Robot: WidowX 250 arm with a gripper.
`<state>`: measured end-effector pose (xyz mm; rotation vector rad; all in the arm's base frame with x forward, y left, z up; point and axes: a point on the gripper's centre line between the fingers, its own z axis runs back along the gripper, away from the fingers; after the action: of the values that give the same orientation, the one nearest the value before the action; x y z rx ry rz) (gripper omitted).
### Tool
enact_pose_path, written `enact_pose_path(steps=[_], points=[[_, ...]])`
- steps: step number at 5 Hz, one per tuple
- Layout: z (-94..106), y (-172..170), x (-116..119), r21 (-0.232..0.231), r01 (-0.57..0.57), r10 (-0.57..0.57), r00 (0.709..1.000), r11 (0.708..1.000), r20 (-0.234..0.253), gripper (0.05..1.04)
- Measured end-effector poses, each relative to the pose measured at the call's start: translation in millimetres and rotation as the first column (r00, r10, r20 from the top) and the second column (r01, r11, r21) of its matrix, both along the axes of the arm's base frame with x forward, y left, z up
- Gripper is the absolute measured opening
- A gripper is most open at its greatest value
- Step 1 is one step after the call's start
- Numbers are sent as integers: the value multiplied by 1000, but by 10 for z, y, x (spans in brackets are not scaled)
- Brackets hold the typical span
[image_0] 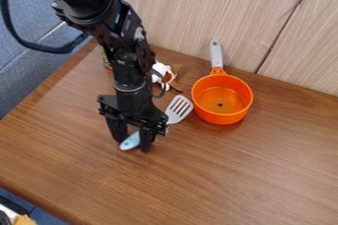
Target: Move the blue spatula to the left middle side
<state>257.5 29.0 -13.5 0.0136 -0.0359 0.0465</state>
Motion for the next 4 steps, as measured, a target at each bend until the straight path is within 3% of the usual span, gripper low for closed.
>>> enact_pose_path(steps=[1,3,4], points=[[2,-17,36,-3,14,-14,1000,1000,22,372],[-3,-43,-24,-10,-11,12,1000,1000,15,328],[149,-81,-100,-32,-68,69,997,997,25,328]])
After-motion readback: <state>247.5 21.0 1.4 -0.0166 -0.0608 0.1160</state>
